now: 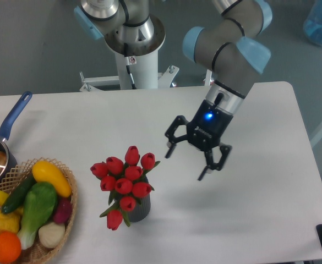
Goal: Insert the flowers into the vase
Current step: 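Open the gripper, release the tulips, and lift away from the vase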
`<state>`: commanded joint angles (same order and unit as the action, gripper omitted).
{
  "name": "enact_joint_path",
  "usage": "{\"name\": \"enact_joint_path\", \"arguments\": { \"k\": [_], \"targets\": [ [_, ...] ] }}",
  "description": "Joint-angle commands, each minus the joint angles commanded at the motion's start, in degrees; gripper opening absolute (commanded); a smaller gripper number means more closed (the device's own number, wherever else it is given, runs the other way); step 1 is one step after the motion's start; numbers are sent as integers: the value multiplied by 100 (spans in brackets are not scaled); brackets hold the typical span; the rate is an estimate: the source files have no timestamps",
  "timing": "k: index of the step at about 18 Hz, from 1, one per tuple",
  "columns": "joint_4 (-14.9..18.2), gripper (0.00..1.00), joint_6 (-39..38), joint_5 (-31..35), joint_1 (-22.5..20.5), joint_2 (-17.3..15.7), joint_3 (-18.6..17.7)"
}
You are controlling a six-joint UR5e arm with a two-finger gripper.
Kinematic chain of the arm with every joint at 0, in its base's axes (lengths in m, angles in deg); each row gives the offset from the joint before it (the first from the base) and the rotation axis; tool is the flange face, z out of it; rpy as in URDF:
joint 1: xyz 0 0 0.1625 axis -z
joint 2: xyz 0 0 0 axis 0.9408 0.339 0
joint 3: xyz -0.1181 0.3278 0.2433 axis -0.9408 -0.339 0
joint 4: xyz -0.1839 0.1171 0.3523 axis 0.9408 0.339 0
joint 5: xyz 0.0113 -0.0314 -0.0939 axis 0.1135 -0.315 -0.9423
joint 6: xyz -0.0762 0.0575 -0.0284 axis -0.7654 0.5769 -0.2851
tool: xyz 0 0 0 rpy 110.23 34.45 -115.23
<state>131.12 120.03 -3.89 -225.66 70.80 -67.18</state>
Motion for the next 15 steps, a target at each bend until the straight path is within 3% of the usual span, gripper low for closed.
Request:
{"name": "enact_joint_path", "arguments": {
  "k": [3, 10, 15],
  "targets": [
    [9, 100, 491, 1080, -238, 0, 89],
    [35, 100, 897, 2795, -27, 325, 150],
    [158, 100, 897, 3191, -18, 352, 255]
  ]
}}
